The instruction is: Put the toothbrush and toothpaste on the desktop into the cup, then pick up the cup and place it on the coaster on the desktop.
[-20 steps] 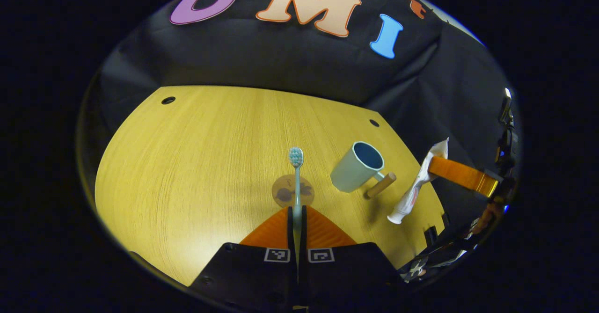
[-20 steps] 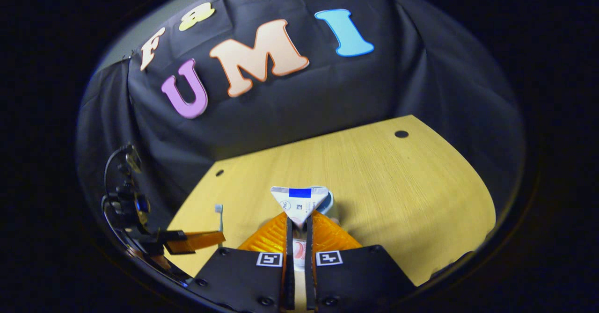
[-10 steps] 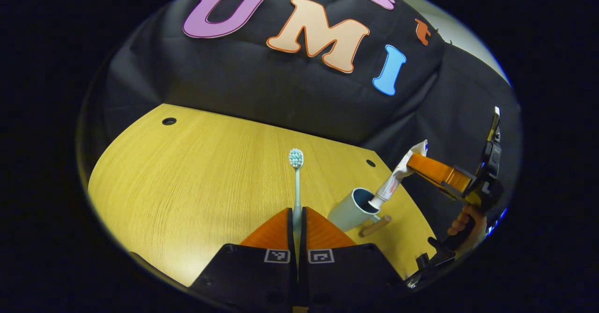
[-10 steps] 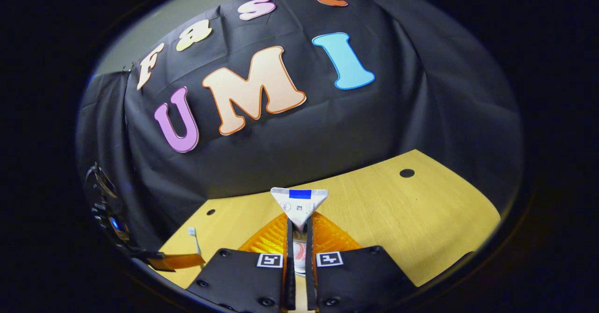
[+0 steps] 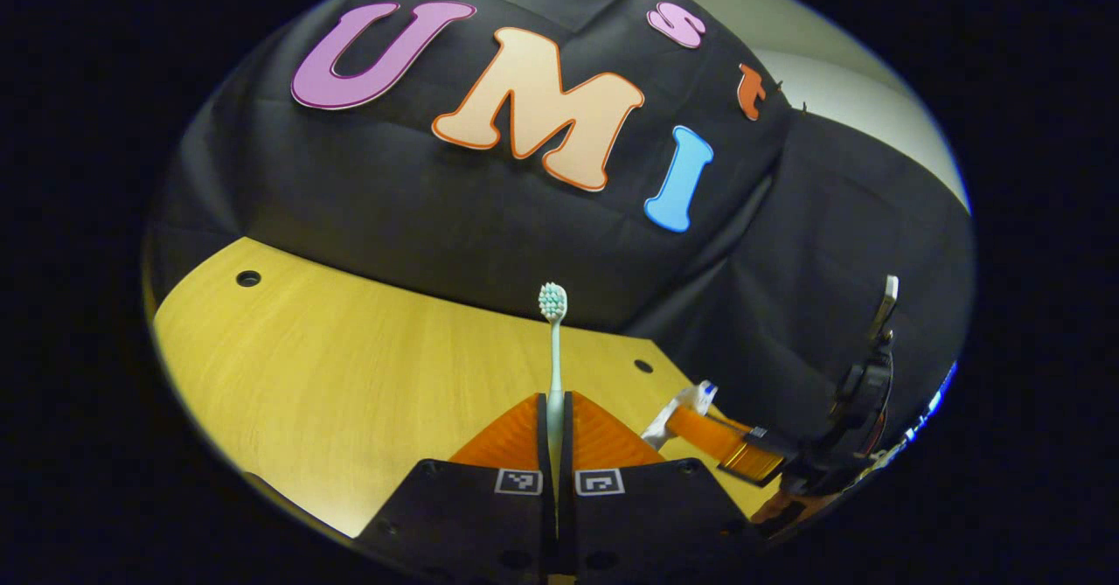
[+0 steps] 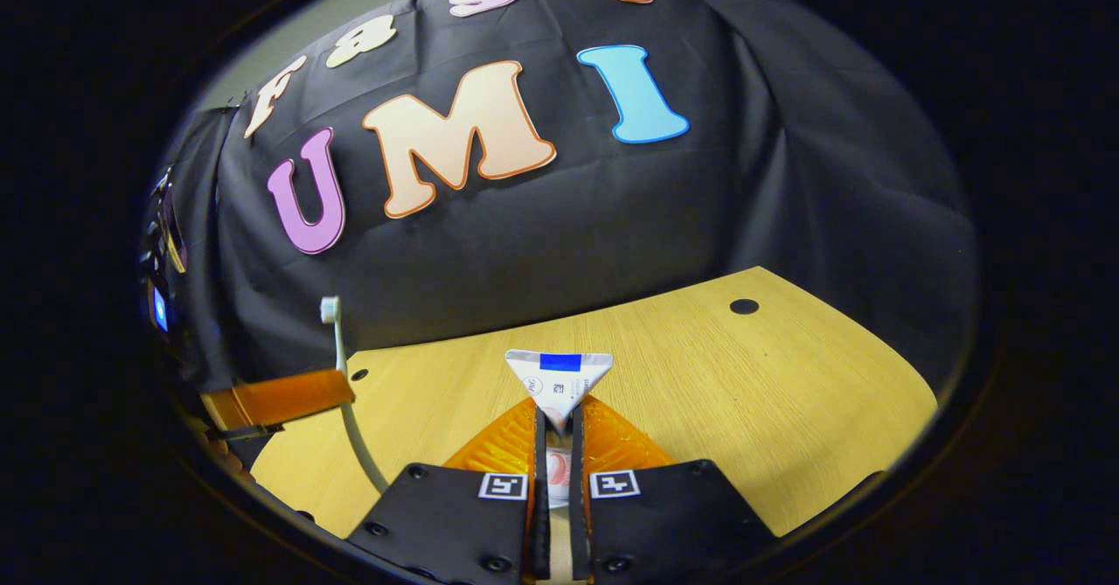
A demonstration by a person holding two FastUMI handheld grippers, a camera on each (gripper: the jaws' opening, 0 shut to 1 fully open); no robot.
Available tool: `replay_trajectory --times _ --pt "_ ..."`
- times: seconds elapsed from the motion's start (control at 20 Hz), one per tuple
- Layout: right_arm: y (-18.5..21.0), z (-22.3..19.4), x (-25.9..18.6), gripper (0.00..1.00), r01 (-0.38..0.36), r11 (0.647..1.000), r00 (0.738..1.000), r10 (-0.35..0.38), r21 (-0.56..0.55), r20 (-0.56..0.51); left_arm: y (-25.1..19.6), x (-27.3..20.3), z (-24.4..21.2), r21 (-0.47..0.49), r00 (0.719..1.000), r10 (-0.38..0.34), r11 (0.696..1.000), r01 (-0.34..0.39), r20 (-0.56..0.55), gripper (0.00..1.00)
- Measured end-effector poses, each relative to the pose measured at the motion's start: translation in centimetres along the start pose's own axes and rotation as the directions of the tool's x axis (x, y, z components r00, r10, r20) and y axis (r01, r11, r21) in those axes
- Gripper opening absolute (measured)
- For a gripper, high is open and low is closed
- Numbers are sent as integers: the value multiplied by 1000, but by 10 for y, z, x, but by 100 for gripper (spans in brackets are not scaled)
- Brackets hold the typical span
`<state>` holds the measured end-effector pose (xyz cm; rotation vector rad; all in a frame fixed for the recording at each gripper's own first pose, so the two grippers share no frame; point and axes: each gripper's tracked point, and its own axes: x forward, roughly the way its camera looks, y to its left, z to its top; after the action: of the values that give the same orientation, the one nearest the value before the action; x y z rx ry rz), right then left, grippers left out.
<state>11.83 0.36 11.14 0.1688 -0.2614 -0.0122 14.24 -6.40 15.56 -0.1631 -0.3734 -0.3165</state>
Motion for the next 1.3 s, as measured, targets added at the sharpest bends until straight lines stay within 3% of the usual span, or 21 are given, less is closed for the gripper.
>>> replay_trajectory --times 0.25,0.8,1.15,1.25,1.3 --pt "0 -11 5 12 -14 1000 1000 14 13 -20 -27 41 11 -29 992 -73 997 76 103 0" --pt "0 -29 12 11 -20 999 998 22 49 -58 -37 72 -44 119 993 -113 987 109 27 0" --pt "3 -37 11 14 -30 997 997 35 75 -67 -33 69 -63 142 991 -133 981 133 -8 0" --pt "8 -39 2 24 -54 995 995 61 87 -78 -34 67 -67 148 991 -135 979 136 -16 0" --pt "12 -34 0 35 -68 994 996 73 91 -58 -34 67 -66 152 991 -136 979 137 -17 0"
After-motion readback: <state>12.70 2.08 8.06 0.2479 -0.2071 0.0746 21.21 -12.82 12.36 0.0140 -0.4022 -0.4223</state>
